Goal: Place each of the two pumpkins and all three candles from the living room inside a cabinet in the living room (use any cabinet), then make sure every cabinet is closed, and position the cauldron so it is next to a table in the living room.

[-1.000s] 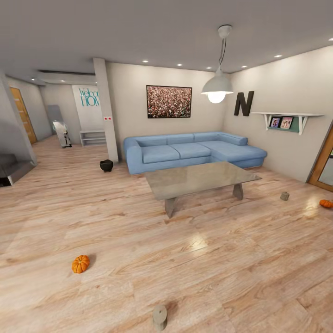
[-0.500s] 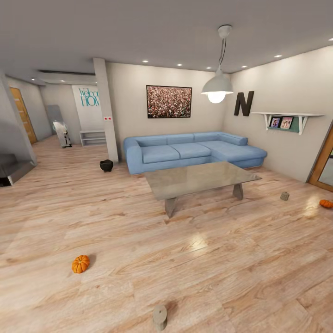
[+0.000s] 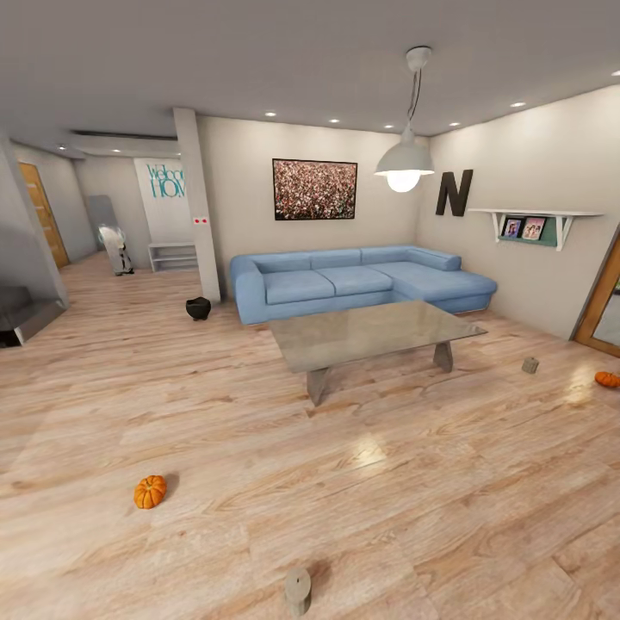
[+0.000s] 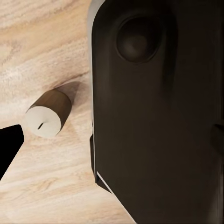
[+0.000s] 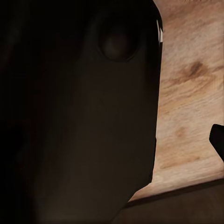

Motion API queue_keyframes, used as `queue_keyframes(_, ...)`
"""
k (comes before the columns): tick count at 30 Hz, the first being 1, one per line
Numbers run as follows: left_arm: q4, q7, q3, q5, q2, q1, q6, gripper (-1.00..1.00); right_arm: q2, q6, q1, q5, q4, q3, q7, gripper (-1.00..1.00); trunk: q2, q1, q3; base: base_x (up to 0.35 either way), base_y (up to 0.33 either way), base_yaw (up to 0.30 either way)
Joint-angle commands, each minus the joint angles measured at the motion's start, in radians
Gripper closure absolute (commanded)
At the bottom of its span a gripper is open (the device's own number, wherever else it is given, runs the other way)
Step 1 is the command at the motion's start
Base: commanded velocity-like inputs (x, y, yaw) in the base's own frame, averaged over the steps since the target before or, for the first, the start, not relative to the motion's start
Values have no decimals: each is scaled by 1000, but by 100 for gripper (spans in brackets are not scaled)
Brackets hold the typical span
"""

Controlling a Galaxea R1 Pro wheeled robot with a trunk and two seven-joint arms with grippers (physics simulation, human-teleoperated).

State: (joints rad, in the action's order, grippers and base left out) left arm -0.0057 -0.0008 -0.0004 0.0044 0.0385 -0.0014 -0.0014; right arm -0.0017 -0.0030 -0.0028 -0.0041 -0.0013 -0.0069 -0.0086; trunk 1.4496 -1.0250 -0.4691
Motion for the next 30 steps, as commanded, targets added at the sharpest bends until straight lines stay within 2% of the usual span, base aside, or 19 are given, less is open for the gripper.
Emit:
queue_keyframes(1, -1, 0, 0, 0, -3, 0, 0, -100, 0, 0, 0, 0, 0, -1, -1, -100, 0, 0, -1, 0, 0, 0)
queue_keyframes(7, -1, -1, 1, 2, -22, 0, 0, -100, 0, -2, 0, 1, -1, -1, 1, -100, 0, 0, -1, 0, 0, 0)
queue_keyframes(17, -2, -5, 7, 13, -26, 0, 0, -100, 0, -3, 0, 6, -2, 3, 2, -100, 0, 0, -1, 0, 0, -20)
queue_keyframes(23, -3, -7, 43, 48, -25, 0, -1, -100, -1, -3, 0, 6, -3, 4, 3, -100, 0, 0, -1, 0, 0, -226)
queue_keyframes(30, -2, -7, 51, 57, -24, 0, -21, -100, -1, -4, 0, 6, -4, 3, 3, -100, 0, 0, 1, 0, 0, -250)
